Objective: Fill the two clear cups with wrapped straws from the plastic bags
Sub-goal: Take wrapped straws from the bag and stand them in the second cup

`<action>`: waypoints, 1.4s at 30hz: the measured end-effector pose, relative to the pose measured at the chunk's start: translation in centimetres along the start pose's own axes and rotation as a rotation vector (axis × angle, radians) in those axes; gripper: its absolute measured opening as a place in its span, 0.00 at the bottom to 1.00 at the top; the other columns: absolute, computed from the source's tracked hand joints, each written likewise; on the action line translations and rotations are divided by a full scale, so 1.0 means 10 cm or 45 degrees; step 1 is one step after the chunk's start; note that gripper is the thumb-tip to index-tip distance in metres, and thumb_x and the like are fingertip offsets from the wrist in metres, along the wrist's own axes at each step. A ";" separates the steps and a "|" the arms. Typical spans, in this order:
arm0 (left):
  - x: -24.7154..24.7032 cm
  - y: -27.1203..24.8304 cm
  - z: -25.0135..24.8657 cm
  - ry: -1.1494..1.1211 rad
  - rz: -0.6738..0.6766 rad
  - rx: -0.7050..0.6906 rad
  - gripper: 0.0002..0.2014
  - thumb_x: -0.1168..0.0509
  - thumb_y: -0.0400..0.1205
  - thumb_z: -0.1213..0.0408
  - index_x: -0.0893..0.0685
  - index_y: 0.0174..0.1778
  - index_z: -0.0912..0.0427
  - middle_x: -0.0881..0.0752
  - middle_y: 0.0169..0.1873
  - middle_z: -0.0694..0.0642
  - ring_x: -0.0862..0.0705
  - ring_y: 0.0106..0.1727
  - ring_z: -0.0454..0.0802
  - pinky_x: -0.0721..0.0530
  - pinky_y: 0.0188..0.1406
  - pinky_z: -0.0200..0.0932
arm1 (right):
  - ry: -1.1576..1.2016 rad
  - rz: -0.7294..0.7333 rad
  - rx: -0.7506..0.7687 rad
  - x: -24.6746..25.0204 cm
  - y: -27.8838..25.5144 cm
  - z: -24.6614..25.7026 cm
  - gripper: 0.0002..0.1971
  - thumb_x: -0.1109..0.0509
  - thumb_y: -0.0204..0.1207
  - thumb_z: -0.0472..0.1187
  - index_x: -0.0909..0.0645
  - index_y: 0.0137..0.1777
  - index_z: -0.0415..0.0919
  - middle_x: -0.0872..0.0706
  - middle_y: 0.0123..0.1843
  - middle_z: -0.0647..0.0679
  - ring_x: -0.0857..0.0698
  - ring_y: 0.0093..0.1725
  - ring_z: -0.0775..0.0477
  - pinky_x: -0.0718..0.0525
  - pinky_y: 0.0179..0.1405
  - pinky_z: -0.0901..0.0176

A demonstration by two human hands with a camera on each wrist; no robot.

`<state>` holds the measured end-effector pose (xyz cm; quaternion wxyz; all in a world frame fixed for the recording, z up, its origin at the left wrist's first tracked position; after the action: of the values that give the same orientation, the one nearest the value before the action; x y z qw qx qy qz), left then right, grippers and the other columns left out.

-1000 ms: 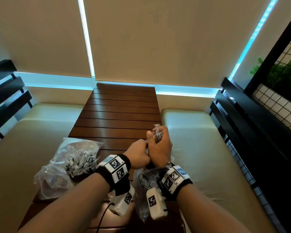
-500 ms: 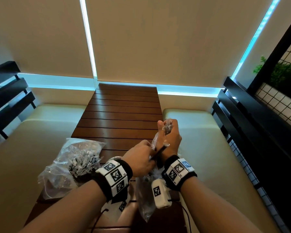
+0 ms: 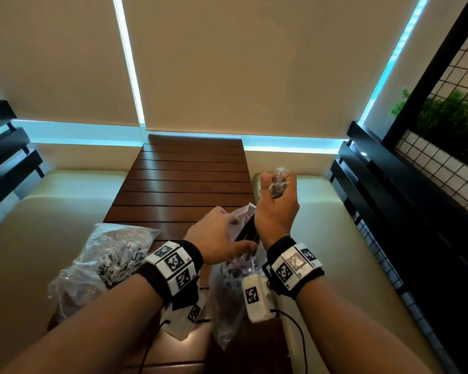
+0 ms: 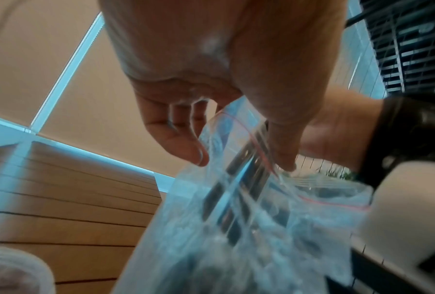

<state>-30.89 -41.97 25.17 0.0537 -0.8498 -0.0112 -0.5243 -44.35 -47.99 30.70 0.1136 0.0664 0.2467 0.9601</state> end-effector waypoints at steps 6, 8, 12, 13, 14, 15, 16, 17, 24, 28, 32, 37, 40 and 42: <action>-0.46 0.00 0.32 0.238 0.293 0.143 0.33 0.22 0.70 0.54 0.26 0.69 0.53 0.21 0.63 0.55 0.17 0.57 0.55 0.12 0.55 0.52 | 0.037 -0.026 0.097 0.08 0.09 0.29 0.09 0.30 0.82 0.49 0.26 0.52 0.46 0.19 0.36 0.61 0.17 0.34 0.66 0.20 0.35 0.77; -0.51 0.07 0.31 0.225 0.237 0.149 0.24 0.27 0.72 0.67 0.21 0.65 0.55 0.16 0.54 0.58 0.14 0.49 0.56 0.10 0.47 0.51 | 0.073 -0.032 0.169 0.10 0.13 0.48 0.09 0.29 0.82 0.47 0.27 0.50 0.46 0.19 0.36 0.60 0.17 0.34 0.66 0.20 0.35 0.75; -0.20 0.23 0.14 0.032 -0.091 0.082 0.09 0.29 0.76 0.68 0.14 0.51 0.56 0.13 0.46 0.57 0.16 0.42 0.52 0.13 0.45 0.44 | 0.155 -0.072 0.330 0.18 0.19 0.84 0.12 0.30 0.82 0.49 0.25 0.50 0.40 0.19 0.36 0.56 0.16 0.33 0.50 0.13 0.36 0.51; -0.08 0.24 0.10 0.021 -0.190 0.071 0.06 0.31 0.78 0.70 0.13 0.48 0.56 0.14 0.47 0.57 0.16 0.44 0.51 0.15 0.45 0.42 | 0.183 -0.083 0.344 0.21 0.21 0.90 0.13 0.30 0.81 0.50 0.25 0.50 0.40 0.18 0.37 0.53 0.16 0.34 0.46 0.13 0.35 0.45; 0.04 0.25 0.07 0.018 -0.291 0.055 0.07 0.32 0.79 0.71 0.13 0.48 0.57 0.14 0.49 0.56 0.16 0.47 0.51 0.15 0.48 0.42 | 0.205 -0.094 0.352 0.24 0.24 0.96 0.14 0.31 0.81 0.51 0.25 0.51 0.40 0.18 0.37 0.52 0.15 0.34 0.43 0.13 0.35 0.42; 0.14 0.25 0.04 0.013 -0.381 0.035 0.08 0.33 0.79 0.73 0.13 0.51 0.58 0.16 0.51 0.56 0.17 0.50 0.51 0.16 0.52 0.43 | 0.223 -0.108 0.355 0.27 0.27 1.00 0.14 0.31 0.81 0.52 0.25 0.51 0.41 0.17 0.38 0.52 0.15 0.34 0.42 0.13 0.35 0.40; 0.23 0.24 0.01 -0.001 -0.455 0.008 0.11 0.32 0.79 0.73 0.14 0.56 0.59 0.17 0.53 0.56 0.18 0.51 0.50 0.16 0.55 0.43 | 0.236 -0.122 0.360 0.31 0.30 1.05 0.14 0.31 0.80 0.52 0.26 0.51 0.42 0.18 0.38 0.53 0.15 0.34 0.41 0.13 0.34 0.39; 0.30 0.24 -0.01 -0.016 -0.506 -0.024 0.14 0.32 0.79 0.73 0.15 0.60 0.60 0.18 0.54 0.56 0.19 0.51 0.50 0.17 0.56 0.44 | 0.246 -0.131 0.367 0.34 0.31 1.10 0.13 0.31 0.80 0.53 0.26 0.51 0.43 0.18 0.38 0.52 0.15 0.34 0.40 0.13 0.34 0.39; -0.16 0.27 0.30 0.341 -0.057 0.048 0.16 0.36 0.81 0.55 0.21 0.63 0.56 0.20 0.60 0.55 0.19 0.59 0.56 0.17 0.59 0.57 | 0.148 0.006 0.326 0.26 0.19 0.88 0.11 0.30 0.82 0.49 0.27 0.49 0.44 0.19 0.37 0.47 0.17 0.34 0.39 0.15 0.35 0.39; -0.60 0.17 0.36 0.553 0.261 -0.003 0.18 0.37 0.80 0.48 0.21 0.61 0.53 0.19 0.59 0.54 0.19 0.59 0.57 0.20 0.59 0.59 | 0.048 0.074 0.129 0.20 0.04 0.39 0.09 0.30 0.81 0.50 0.27 0.49 0.50 0.17 0.36 0.55 0.13 0.36 0.48 0.11 0.39 0.43; -0.86 0.09 0.28 0.588 0.450 -0.065 0.18 0.37 0.78 0.47 0.18 0.60 0.50 0.20 0.58 0.54 0.20 0.61 0.57 0.24 0.61 0.60 | -0.004 0.135 0.043 0.15 -0.02 0.18 0.07 0.30 0.81 0.51 0.28 0.48 0.58 0.17 0.38 0.58 0.13 0.38 0.49 0.10 0.43 0.43; -0.67 0.10 0.19 0.140 0.269 -0.057 0.10 0.33 0.76 0.65 0.15 0.51 0.51 0.21 0.55 0.47 0.21 0.63 0.51 0.21 0.64 0.54 | 0.037 0.158 0.015 0.15 0.03 0.21 0.06 0.30 0.82 0.51 0.27 0.48 0.58 0.17 0.39 0.56 0.12 0.39 0.46 0.09 0.42 0.45; -0.28 0.12 0.19 -0.440 0.089 -0.086 0.29 0.31 0.70 0.76 0.23 0.66 0.51 0.23 0.62 0.46 0.24 0.68 0.47 0.21 0.59 0.38 | 0.110 0.170 -0.013 0.09 0.06 0.26 0.09 0.31 0.82 0.51 0.26 0.50 0.49 0.16 0.38 0.53 0.13 0.36 0.49 0.10 0.39 0.50; -0.16 0.08 0.13 -0.796 0.180 -0.133 0.40 0.27 0.68 0.77 0.31 0.75 0.49 0.24 0.69 0.46 0.25 0.70 0.45 0.22 0.55 0.35 | 0.222 0.198 -0.056 -0.02 0.03 0.29 0.11 0.31 0.82 0.51 0.25 0.52 0.45 0.15 0.37 0.50 0.15 0.33 0.53 0.12 0.37 0.54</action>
<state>-30.40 -42.54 23.05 0.0402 -0.9699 0.0589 -0.2327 -43.64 -46.93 33.36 0.0182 -0.0008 0.2284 0.9734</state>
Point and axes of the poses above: each hand's wrist, its own y-axis towards the middle knuckle, its own x-axis out of the back of the hand, z = x × y, the point moved 9 cm from there along y, towards the middle knuckle
